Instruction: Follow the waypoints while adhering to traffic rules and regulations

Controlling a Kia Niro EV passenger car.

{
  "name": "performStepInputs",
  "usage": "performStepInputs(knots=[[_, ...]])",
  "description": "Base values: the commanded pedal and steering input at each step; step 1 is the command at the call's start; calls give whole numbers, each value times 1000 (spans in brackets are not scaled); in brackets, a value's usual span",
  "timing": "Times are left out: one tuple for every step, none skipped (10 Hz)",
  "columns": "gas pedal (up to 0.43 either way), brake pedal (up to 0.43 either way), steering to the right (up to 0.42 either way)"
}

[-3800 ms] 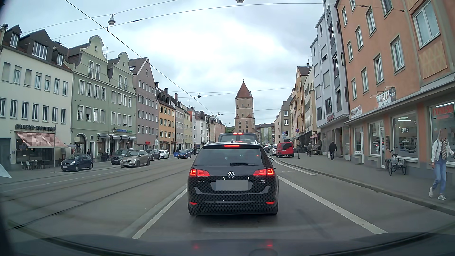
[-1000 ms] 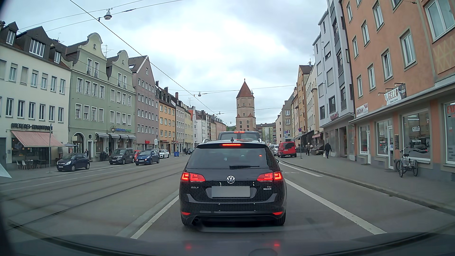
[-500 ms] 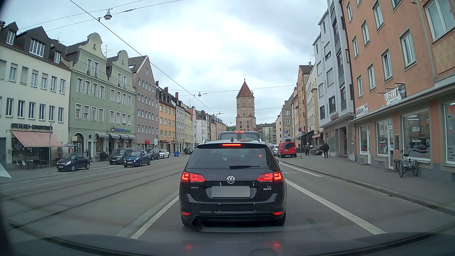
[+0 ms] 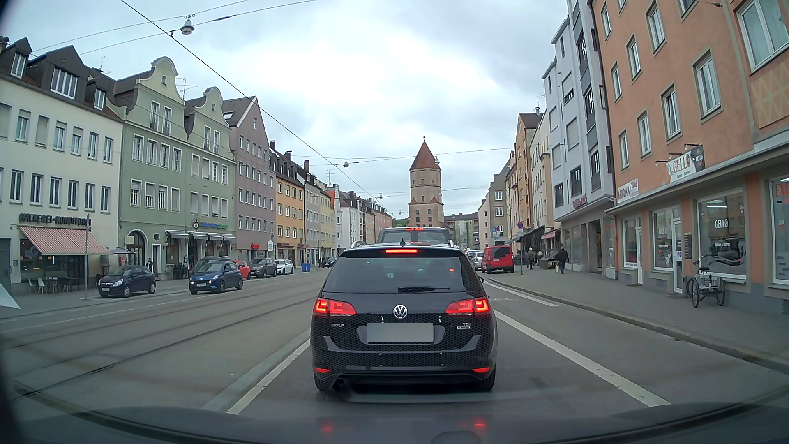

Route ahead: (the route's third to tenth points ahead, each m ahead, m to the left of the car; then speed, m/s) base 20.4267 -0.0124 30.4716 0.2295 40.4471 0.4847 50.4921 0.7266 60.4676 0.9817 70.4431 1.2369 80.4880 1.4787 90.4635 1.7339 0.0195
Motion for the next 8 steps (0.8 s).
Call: performStepInputs(knots=[[0, 171, -19], [0, 171, -20], [0, 177, -20], [0, 171, -20], [0, 171, -20], [0, 177, -20], [0, 171, -20], [0, 171, -20]])
